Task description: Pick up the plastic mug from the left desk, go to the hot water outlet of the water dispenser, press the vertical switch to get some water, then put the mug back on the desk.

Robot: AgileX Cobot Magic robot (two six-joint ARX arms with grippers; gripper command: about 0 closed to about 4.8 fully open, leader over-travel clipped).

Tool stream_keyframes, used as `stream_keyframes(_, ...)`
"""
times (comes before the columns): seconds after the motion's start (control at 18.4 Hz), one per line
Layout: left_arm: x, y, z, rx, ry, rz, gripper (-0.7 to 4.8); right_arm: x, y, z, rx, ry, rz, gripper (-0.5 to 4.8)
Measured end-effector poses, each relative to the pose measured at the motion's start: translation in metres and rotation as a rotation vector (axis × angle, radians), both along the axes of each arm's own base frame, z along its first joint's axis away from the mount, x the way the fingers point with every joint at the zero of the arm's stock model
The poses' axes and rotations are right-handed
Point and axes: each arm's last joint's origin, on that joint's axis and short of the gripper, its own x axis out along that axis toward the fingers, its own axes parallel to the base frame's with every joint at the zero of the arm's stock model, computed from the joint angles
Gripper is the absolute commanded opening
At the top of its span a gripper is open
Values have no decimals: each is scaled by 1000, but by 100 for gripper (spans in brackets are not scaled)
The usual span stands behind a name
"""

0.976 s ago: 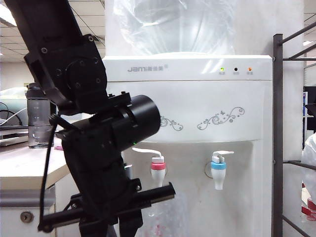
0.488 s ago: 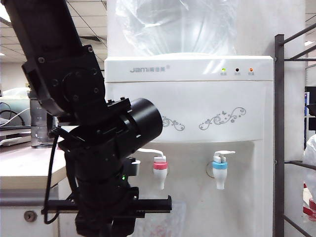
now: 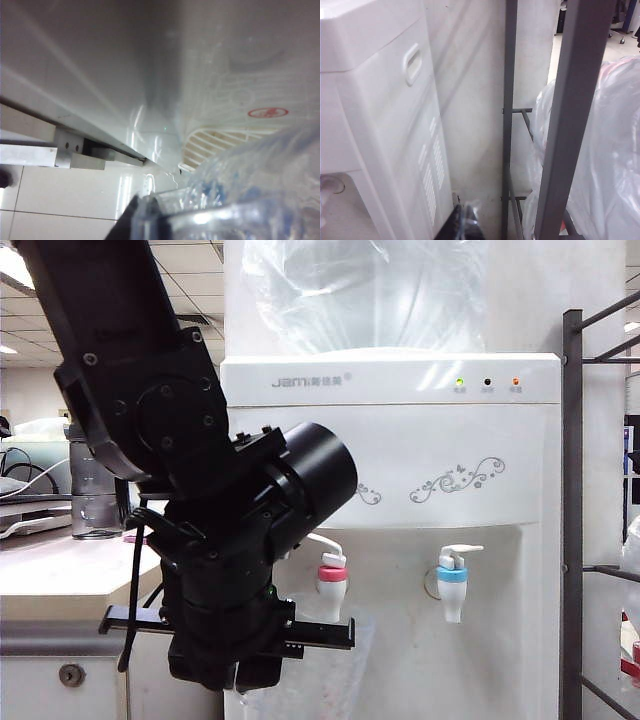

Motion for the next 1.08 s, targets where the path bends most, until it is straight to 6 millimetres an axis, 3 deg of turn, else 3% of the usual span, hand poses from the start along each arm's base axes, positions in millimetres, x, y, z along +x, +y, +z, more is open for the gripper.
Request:
stream_keyframes(0.43, -12, -17, 5, 6, -142, 29, -5, 0, 0, 0, 0, -1, 0, 3)
stream_keyframes(0.81, -13, -18, 5, 1, -149, 28, -5, 0, 0, 1, 4, -13, 0, 4)
stream_keyframes(0.98, -13, -18, 5, 0, -149, 28, -5, 0, 3, 13, 261, -125, 107, 16)
stream_keyframes(1.03, -13, -18, 5, 0, -149, 27, -5, 0, 5, 16, 305, -145, 154, 68)
stream_keyframes(1.08, -13, -18, 5, 0, -149, 27, -5, -1, 7, 17, 300, -140, 239, 68)
